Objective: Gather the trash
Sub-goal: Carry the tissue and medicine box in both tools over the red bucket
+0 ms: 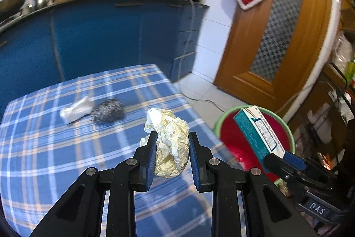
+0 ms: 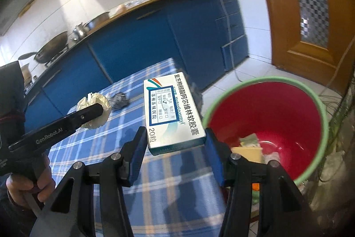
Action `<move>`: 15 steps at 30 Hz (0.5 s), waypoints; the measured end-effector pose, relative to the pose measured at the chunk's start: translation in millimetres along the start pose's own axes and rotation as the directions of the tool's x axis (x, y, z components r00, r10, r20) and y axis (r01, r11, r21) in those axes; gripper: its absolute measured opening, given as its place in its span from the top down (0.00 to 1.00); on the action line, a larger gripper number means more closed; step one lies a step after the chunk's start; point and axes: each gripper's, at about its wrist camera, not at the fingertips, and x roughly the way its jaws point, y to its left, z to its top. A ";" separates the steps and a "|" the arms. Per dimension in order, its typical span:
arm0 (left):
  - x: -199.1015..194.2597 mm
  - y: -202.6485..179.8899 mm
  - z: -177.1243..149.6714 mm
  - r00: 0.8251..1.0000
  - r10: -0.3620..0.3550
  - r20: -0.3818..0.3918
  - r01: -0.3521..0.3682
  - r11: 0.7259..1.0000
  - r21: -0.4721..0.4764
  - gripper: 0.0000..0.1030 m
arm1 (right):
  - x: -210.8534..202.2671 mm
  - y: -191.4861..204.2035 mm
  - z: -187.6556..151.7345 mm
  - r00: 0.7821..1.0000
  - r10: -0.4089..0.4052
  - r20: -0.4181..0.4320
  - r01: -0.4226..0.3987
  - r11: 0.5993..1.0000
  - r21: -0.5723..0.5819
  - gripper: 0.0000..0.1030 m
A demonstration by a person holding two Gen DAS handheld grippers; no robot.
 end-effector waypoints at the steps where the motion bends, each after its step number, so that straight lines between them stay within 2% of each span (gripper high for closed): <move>1: 2.3 -5.8 0.7 1.000 -0.010 -0.004 0.010 1.000 0.011 0.74 | -2.3 -5.0 -0.2 1.000 -0.011 0.004 0.011 1.000 0.010 0.47; 9: 27.7 -45.4 5.3 0.997 -0.060 -0.044 0.064 0.995 0.076 0.74 | -13.2 -45.3 -2.3 0.995 -0.099 0.022 0.096 0.990 0.099 0.47; 15: 46.3 -72.8 4.1 0.993 -0.090 -0.079 0.099 0.988 0.115 0.74 | -11.1 -76.1 -4.8 0.990 -0.143 0.003 0.141 0.977 0.158 0.47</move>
